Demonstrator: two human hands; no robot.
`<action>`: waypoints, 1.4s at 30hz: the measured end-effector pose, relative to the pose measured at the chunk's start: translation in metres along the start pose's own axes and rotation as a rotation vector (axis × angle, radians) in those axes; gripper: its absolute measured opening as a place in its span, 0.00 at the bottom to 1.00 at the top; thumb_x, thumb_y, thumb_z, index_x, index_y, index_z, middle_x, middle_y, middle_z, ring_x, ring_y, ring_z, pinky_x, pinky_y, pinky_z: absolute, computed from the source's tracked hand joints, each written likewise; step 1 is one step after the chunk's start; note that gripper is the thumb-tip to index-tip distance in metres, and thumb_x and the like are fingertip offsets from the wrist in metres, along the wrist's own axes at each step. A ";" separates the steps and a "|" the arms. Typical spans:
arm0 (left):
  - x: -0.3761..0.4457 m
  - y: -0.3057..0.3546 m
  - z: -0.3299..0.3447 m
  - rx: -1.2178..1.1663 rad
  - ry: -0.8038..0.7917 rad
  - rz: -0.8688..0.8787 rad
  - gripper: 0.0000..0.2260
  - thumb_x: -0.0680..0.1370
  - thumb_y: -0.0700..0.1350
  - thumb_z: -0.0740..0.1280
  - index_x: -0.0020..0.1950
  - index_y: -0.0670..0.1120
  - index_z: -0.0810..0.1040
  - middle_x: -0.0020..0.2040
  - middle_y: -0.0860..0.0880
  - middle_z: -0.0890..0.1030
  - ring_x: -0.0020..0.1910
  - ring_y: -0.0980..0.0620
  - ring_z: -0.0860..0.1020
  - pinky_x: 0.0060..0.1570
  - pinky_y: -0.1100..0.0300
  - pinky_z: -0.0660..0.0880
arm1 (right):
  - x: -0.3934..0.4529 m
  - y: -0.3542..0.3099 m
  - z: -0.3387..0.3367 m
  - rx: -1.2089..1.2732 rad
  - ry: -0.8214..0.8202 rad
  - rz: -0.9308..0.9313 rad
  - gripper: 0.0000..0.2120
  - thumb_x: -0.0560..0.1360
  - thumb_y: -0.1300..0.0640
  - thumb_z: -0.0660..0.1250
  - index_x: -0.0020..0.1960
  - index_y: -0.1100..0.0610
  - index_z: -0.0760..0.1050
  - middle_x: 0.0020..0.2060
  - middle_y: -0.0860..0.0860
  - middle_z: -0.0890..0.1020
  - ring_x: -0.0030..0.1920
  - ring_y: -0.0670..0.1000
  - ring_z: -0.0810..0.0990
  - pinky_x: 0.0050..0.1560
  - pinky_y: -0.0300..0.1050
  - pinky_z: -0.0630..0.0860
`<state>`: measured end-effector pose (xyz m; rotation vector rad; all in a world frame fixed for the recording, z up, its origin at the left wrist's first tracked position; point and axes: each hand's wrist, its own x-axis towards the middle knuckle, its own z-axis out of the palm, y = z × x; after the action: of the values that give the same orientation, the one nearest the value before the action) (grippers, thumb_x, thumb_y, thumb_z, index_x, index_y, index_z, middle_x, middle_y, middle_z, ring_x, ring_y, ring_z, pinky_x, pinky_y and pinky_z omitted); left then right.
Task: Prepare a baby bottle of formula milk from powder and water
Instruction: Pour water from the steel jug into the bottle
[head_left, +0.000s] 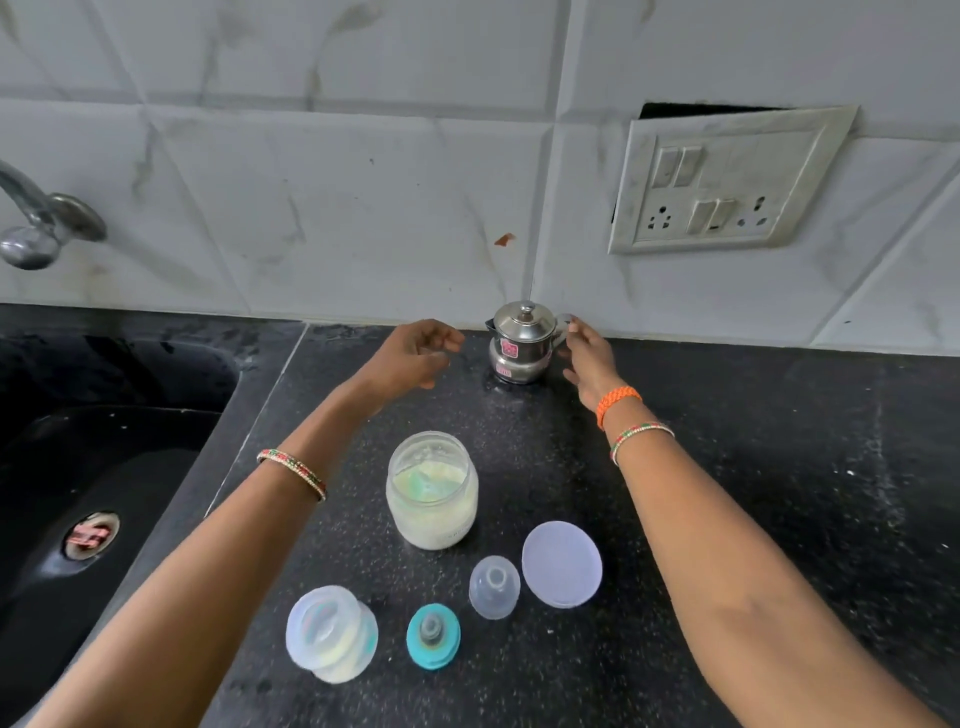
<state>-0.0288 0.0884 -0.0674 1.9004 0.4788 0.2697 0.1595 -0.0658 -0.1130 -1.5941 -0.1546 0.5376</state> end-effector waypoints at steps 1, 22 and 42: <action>0.001 -0.003 -0.002 0.005 -0.001 -0.003 0.13 0.77 0.32 0.62 0.55 0.48 0.76 0.52 0.52 0.78 0.43 0.57 0.76 0.37 0.65 0.75 | 0.001 0.001 -0.002 0.007 0.015 0.007 0.13 0.81 0.55 0.59 0.64 0.54 0.74 0.55 0.50 0.77 0.56 0.49 0.73 0.51 0.43 0.71; -0.136 0.006 -0.021 -0.265 0.300 0.123 0.23 0.73 0.24 0.58 0.49 0.50 0.79 0.51 0.52 0.81 0.50 0.53 0.78 0.46 0.59 0.77 | -0.140 -0.025 -0.031 0.127 0.069 -0.508 0.10 0.81 0.56 0.60 0.42 0.53 0.76 0.38 0.47 0.80 0.40 0.42 0.78 0.45 0.42 0.76; -0.269 -0.085 0.037 -0.238 0.315 -0.060 0.23 0.68 0.43 0.77 0.60 0.54 0.73 0.57 0.54 0.80 0.59 0.54 0.79 0.61 0.55 0.76 | -0.269 0.020 0.009 0.256 -0.260 -0.404 0.12 0.81 0.60 0.59 0.41 0.57 0.77 0.38 0.50 0.84 0.43 0.49 0.82 0.47 0.44 0.78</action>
<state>-0.2710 -0.0370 -0.1497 1.6151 0.6814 0.5659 -0.0845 -0.1707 -0.0669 -1.1975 -0.5682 0.4255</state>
